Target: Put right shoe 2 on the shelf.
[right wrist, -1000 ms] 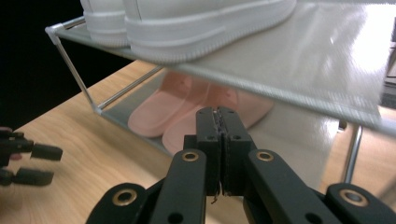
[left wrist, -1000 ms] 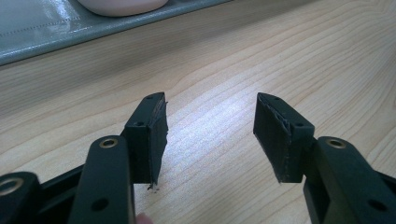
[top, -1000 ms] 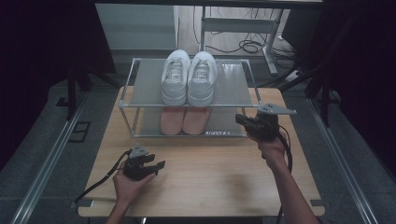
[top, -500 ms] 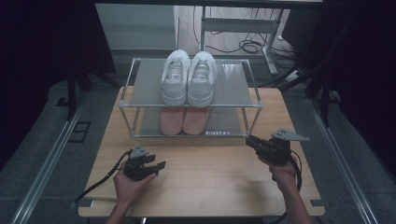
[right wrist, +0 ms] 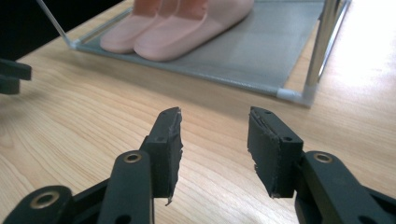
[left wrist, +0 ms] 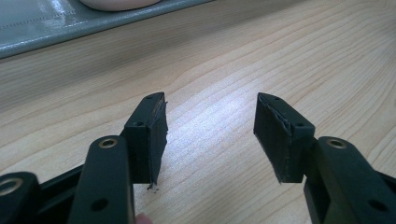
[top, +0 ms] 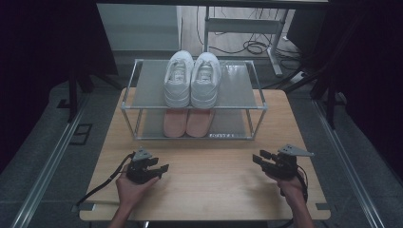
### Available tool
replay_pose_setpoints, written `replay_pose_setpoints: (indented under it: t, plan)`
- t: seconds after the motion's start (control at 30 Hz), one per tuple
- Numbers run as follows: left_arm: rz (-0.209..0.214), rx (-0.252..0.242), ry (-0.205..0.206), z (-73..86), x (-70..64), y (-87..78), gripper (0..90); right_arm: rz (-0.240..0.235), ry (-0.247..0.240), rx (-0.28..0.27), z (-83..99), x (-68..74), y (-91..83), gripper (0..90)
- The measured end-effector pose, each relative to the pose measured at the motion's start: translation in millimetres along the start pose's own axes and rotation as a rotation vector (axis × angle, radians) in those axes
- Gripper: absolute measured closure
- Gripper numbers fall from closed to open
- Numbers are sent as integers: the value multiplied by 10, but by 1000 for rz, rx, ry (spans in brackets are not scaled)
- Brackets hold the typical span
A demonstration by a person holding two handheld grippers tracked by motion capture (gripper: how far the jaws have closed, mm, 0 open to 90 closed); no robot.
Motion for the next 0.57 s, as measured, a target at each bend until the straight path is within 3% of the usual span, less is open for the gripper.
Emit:
replay_pose_setpoints:
  t: [0.57]
  plan:
    - [-5, -3, 2, -5, 10, -7, 446, 12, -3, -22, 2, -34, -47, 514]
Point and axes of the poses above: each handheld gripper's, and its own axes: y roughly forward along the jaws, z roughly out of its underside, x roughly to its left, the point moved 10 cm from there along y, roughly forward along the jaws, and after that the axes turned 8 degrees about -z, right-handed, at the moved point
